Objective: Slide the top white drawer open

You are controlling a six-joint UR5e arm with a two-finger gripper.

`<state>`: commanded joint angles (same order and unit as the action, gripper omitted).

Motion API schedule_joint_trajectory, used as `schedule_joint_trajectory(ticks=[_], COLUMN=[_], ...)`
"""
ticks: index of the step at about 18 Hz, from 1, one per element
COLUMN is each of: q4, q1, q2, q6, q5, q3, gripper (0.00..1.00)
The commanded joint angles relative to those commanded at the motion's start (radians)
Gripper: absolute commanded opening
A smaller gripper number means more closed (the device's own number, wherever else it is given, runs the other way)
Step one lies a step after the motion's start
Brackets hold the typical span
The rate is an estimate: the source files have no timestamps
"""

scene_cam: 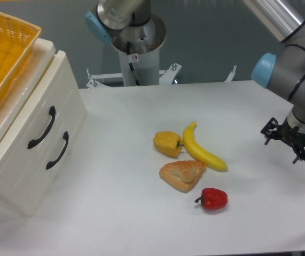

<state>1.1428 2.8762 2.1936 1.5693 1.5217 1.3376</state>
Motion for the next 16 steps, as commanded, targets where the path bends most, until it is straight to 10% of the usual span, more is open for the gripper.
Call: schedule_joint_trajectory(ticks=[6, 16], q4=[0.000, -0.080], q1=[-0.005, 0.000], q2=[-0.011, -0.202], q6=[0.002, 0.002], q5=[-0.008, -0.104], q3=[0.006, 0.239], gripper=[1.00, 1.00])
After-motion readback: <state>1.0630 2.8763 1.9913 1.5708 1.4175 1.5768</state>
